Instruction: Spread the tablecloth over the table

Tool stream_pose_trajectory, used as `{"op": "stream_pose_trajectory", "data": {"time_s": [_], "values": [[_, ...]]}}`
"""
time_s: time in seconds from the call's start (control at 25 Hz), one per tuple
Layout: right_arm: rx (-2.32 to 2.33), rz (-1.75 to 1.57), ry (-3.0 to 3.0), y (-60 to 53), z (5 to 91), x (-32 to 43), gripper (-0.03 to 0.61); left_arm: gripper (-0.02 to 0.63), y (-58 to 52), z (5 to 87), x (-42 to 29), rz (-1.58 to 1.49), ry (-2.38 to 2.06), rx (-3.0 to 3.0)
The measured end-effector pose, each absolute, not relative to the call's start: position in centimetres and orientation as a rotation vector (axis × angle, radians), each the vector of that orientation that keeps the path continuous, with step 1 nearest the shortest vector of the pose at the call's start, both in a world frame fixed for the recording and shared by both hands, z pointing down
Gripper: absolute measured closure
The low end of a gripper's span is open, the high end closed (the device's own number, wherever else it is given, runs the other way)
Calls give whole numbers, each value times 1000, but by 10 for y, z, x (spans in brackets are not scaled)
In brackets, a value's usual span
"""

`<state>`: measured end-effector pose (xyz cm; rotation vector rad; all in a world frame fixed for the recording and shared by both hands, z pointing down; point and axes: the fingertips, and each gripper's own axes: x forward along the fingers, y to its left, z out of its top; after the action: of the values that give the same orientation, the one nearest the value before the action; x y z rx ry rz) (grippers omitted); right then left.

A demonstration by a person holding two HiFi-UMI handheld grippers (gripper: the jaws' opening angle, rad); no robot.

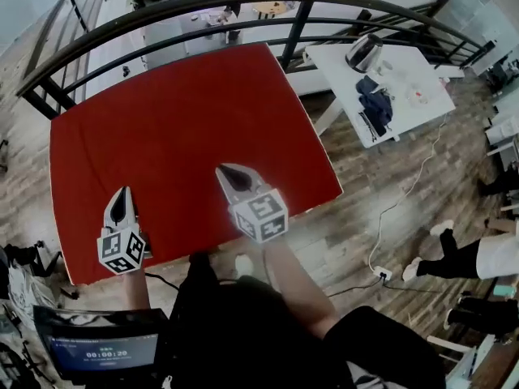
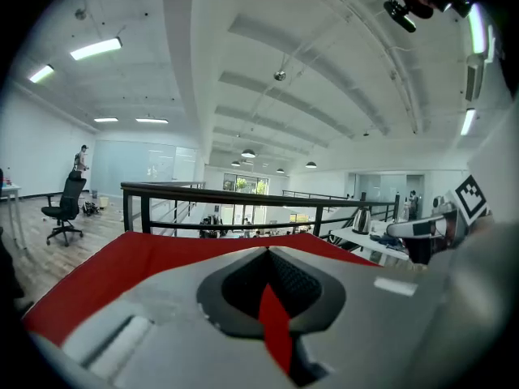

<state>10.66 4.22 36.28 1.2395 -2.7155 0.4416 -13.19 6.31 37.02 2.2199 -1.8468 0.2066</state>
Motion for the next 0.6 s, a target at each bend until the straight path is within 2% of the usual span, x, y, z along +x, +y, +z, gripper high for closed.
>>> {"op": "stream_pose_trajectory", "data": {"time_s": [0.24, 0.6], "values": [[1240, 482, -2728, 79, 373, 145, 569, 607, 114, 367, -112, 210, -1918, 2155], [1275, 346, -2760, 107, 325, 137, 568, 607, 149, 327, -146, 148, -1988, 2183]]}}
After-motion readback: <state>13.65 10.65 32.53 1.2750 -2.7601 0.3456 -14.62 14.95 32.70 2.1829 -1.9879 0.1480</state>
